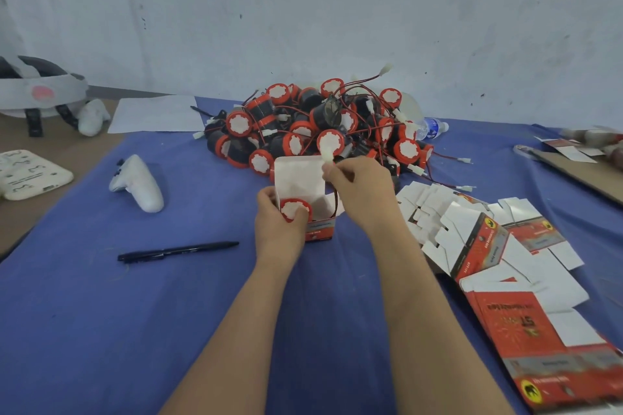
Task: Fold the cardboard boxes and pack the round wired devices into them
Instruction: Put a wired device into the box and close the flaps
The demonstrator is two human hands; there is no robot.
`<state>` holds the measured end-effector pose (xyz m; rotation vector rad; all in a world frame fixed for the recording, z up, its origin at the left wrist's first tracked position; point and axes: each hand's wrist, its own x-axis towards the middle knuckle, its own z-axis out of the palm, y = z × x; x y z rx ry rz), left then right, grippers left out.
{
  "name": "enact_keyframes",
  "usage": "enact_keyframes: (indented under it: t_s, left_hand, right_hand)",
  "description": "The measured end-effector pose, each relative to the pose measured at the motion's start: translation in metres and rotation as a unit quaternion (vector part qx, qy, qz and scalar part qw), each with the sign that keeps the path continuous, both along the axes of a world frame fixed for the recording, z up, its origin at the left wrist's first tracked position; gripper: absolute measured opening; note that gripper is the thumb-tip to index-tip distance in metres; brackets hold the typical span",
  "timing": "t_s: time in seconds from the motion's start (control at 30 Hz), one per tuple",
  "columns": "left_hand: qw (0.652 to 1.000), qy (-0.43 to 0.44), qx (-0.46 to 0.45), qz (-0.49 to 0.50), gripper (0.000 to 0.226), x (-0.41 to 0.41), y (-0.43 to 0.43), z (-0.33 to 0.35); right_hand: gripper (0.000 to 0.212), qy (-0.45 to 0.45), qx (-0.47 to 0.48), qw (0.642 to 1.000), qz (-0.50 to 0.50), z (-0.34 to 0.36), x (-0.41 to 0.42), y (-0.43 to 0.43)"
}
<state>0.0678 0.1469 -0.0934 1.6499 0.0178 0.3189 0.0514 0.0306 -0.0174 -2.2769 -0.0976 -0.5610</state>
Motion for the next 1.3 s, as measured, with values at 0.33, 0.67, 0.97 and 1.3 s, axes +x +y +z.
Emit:
enact_keyframes:
  t_s: [0.33, 0.67, 0.97, 1.3]
  left_hand:
    - [1.000, -0.006, 0.020, -0.012, 0.034, 0.000, -0.002, -0.002]
    - [1.000, -0.003, 0.017, -0.010, 0.036, 0.000, -0.003, -0.002]
    - [1.000, -0.001, 0.028, -0.002, 0.036, -0.001, -0.004, -0.001]
    - [0.999, -0.005, 0.032, -0.003, 0.037, -0.003, -0.003, 0.000]
  right_hand:
    - [0.014, 0.041, 0.460, 0.886, -0.044, -0.026, 0.015, -0.011]
    - [0.011, 0.030, -0.106, 0.984, -0.140, -0.026, 0.002, 0.011]
    - [0.018, 0.071, -0.094, 0.990, -0.072, -0.025, -0.005, 0.016]
    - [0.026, 0.176, -0.193, 0.965, 0.000, -0.018, 0.000, 0.005]
